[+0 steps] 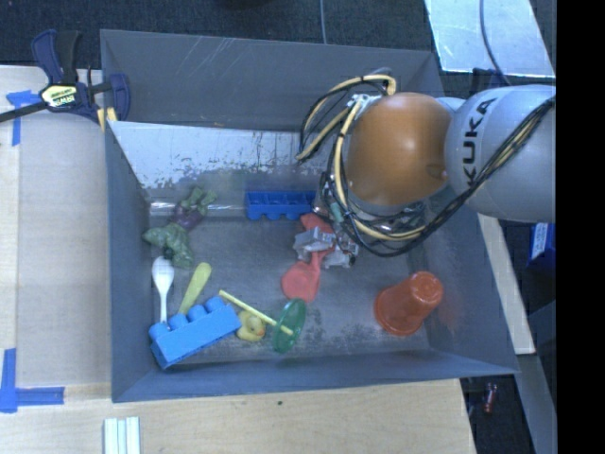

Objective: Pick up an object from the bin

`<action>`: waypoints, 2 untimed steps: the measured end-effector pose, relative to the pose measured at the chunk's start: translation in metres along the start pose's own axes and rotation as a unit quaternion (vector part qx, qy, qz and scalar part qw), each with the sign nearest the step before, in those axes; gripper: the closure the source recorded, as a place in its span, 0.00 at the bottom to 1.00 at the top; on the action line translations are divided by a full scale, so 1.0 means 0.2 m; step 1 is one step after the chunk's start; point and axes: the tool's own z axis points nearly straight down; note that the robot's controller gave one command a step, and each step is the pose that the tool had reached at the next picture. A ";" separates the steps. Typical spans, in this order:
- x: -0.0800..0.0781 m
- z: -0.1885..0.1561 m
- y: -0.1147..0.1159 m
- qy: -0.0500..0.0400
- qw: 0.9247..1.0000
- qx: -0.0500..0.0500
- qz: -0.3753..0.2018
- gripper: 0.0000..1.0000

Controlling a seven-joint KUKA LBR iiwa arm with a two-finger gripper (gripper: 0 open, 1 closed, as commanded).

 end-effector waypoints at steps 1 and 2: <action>0.03 -0.28 0.01 0.002 1.000 -0.004 0.005 1.00; 0.03 -0.74 -0.03 0.002 1.000 -0.003 0.009 1.00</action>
Offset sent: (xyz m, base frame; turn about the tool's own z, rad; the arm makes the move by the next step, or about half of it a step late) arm 0.0041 -0.0167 0.2367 0.0055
